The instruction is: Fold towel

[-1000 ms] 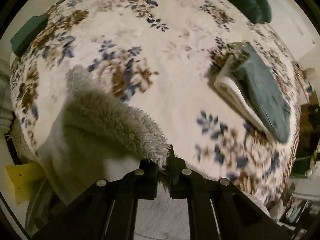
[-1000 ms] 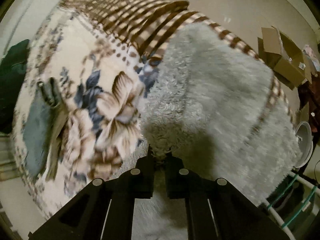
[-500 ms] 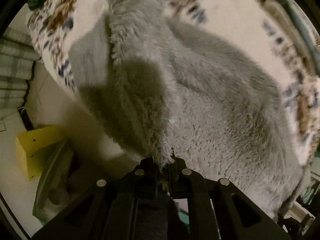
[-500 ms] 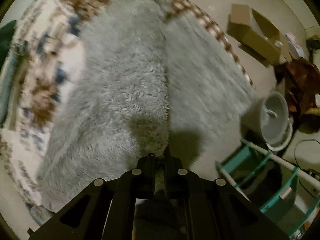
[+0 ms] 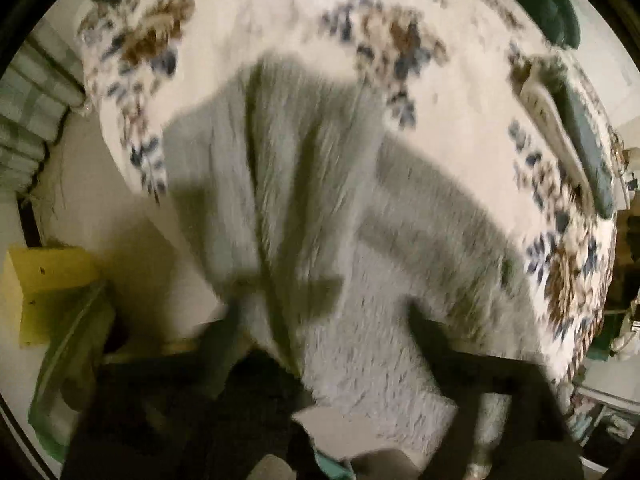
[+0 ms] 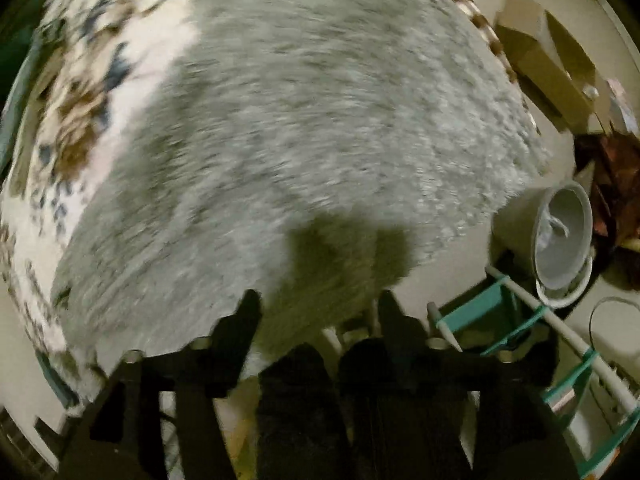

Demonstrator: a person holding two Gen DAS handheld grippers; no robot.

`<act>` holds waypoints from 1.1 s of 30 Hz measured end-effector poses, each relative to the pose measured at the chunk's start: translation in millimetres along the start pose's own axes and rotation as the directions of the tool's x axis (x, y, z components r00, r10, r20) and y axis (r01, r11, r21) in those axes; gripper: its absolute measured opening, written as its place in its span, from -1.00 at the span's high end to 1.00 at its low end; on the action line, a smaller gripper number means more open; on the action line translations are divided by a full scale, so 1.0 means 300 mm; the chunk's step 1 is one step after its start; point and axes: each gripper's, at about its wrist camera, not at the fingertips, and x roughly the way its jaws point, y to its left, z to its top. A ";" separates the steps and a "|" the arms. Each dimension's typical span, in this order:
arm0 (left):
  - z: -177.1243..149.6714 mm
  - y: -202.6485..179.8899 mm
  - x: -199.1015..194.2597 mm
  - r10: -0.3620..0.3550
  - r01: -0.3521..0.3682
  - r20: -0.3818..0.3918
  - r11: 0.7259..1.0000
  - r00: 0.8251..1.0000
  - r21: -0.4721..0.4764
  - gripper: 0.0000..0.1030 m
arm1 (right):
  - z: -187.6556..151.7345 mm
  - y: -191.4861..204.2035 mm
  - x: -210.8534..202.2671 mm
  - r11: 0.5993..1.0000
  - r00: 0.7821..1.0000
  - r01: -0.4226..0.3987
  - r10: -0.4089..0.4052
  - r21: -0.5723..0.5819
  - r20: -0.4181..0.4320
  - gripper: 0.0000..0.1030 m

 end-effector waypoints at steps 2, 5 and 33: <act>0.032 -0.014 0.006 0.048 -0.050 0.068 0.998 0.997 0.029 -0.83 | -0.027 0.078 -0.015 0.998 1.000 -0.010 0.010 -0.060 0.013 -0.43; 0.107 0.006 0.058 0.107 -0.111 0.101 0.993 0.989 0.034 -0.83 | -0.060 0.221 0.000 0.989 1.000 -0.022 0.024 -0.144 0.013 -0.43; 0.287 0.255 0.064 -0.183 0.185 0.025 0.981 0.983 -0.063 -0.77 | -0.365 0.760 0.302 0.941 0.991 -0.012 -0.034 -0.339 -0.127 -0.43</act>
